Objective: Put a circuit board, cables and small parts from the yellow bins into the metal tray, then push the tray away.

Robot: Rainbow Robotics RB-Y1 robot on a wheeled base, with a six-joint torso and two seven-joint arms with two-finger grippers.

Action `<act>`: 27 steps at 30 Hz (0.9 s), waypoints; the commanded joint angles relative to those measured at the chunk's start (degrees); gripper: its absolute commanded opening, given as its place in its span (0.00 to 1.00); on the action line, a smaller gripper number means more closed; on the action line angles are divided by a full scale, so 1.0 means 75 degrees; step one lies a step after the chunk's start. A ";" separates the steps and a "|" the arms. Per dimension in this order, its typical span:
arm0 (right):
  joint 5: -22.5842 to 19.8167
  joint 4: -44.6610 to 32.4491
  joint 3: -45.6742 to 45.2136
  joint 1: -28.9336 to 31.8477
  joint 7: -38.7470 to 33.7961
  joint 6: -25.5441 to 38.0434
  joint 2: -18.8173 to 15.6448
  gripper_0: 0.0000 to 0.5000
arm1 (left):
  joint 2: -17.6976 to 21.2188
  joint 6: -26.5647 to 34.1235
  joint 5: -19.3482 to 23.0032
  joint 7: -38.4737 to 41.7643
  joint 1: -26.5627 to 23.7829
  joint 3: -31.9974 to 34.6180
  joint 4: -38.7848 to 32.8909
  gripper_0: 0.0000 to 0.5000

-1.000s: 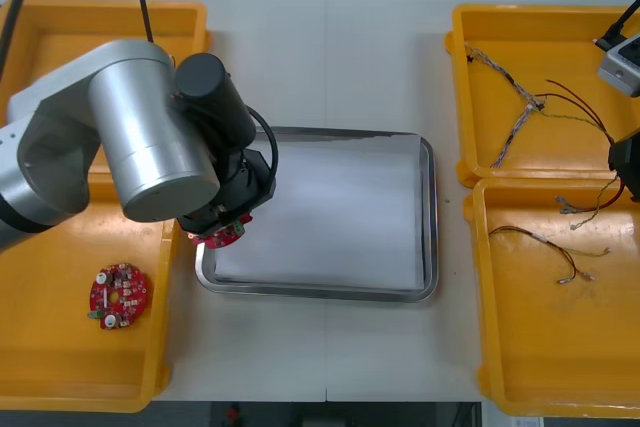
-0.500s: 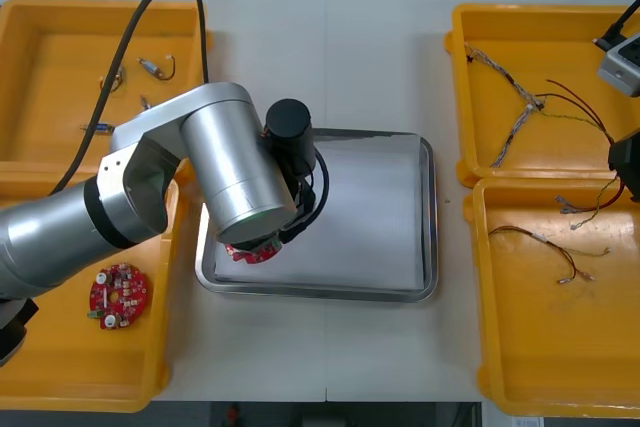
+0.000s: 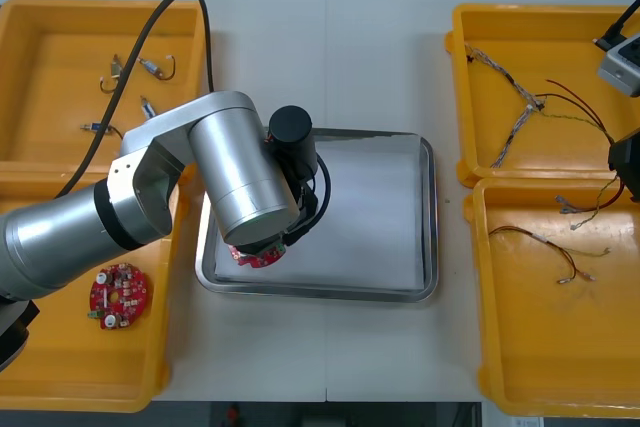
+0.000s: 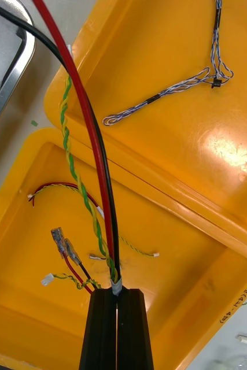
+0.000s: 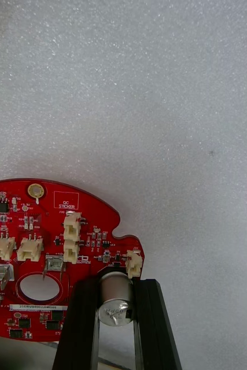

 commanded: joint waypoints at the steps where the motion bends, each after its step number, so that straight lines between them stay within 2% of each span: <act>1: -0.0038 -0.0022 0.0056 -0.0199 0.0154 0.0027 -0.0299 0.00 | -0.0008 -0.0157 0.0073 -0.0127 -0.0325 -0.0136 -0.0061 0.41; 2: -0.0038 -0.0022 0.0056 -0.0199 0.0154 0.0027 -0.0299 0.00 | 0.0003 -0.0169 0.0073 -0.0139 -0.0325 -0.0136 -0.0061 0.44; 5: -0.0038 -0.0022 0.0056 -0.0199 0.0154 0.0027 -0.0299 0.00 | 0.0097 -0.0228 0.0073 -0.0127 -0.0325 -0.0136 -0.0108 0.70; 12: -0.0038 -0.0022 0.0056 -0.0199 0.0154 0.0027 -0.0299 0.00 | 0.0367 -0.0204 0.0132 -0.0115 -0.0407 -0.0136 -0.0447 0.92; 15: -0.0038 -0.0022 0.0056 -0.0199 0.0154 0.0027 -0.0299 0.00 | 0.0636 -0.0122 0.0436 -0.0104 -0.0548 -0.0019 -0.0740 1.00; 23: -0.0038 -0.0022 0.0056 -0.0199 0.0154 0.0027 -0.0299 0.00 | 0.1339 0.0499 0.1831 -0.0197 -0.0946 0.0989 -0.1455 1.00; 27: -0.0038 -0.0022 0.0056 -0.0199 0.0154 0.0027 -0.0299 0.00 | 0.1984 0.0780 0.2721 -0.0350 -0.1239 0.1563 -0.1654 1.00</act>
